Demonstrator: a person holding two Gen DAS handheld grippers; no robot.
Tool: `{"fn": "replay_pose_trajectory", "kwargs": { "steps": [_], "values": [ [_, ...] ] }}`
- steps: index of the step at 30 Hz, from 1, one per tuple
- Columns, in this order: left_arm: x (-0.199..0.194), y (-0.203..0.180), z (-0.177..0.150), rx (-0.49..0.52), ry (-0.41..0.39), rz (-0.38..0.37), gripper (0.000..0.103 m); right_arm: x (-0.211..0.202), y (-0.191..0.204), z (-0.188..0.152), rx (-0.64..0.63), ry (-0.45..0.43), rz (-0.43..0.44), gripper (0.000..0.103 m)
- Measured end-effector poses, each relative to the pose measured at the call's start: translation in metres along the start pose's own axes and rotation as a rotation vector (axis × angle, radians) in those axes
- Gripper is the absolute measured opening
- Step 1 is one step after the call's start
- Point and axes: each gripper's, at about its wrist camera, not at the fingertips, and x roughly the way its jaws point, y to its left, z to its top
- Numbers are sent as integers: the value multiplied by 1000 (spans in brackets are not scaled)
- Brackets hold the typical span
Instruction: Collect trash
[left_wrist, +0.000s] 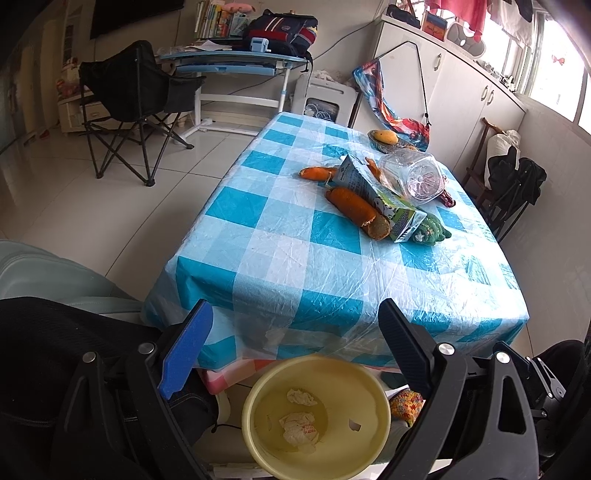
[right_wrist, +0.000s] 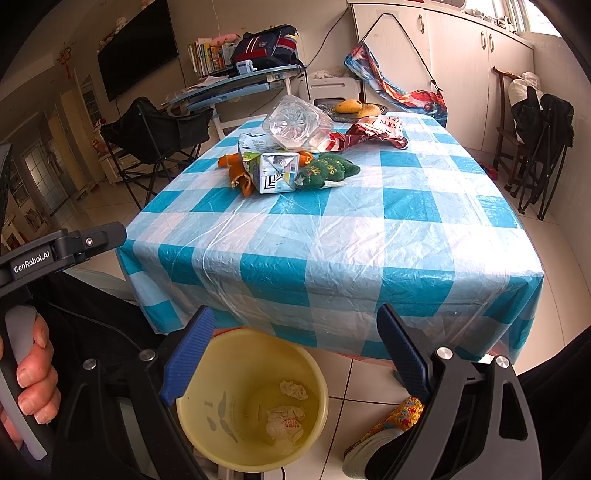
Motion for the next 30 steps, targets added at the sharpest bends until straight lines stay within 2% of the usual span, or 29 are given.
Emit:
{"fn": "replay_pose_trajectory", "kwargs": {
  "steps": [6, 10, 16, 19, 22, 25, 30],
  "values": [
    [8, 10, 16, -61, -5, -15, 89, -3, 5, 1, 14, -13, 36, 86],
    [22, 6, 25, -59, 15, -5, 89, -3, 2, 2, 47, -15, 68, 86],
    [59, -19, 53, -15, 38, 7, 89, 1, -9, 4, 116, -15, 99, 86],
    [87, -35, 68, 25, 62, 39, 89, 5, -18, 5, 162, -4, 110, 87],
    [114, -40, 81, 11, 87, 68, 89, 10, -27, 5, 207, 9, 121, 87],
    [132, -46, 93, -7, 88, 66, 89, 16, -35, 5, 248, 26, 130, 87],
    [160, -66, 105, 38, 113, 97, 89, 23, -41, 6, 282, 45, 135, 87]
  ]
}}
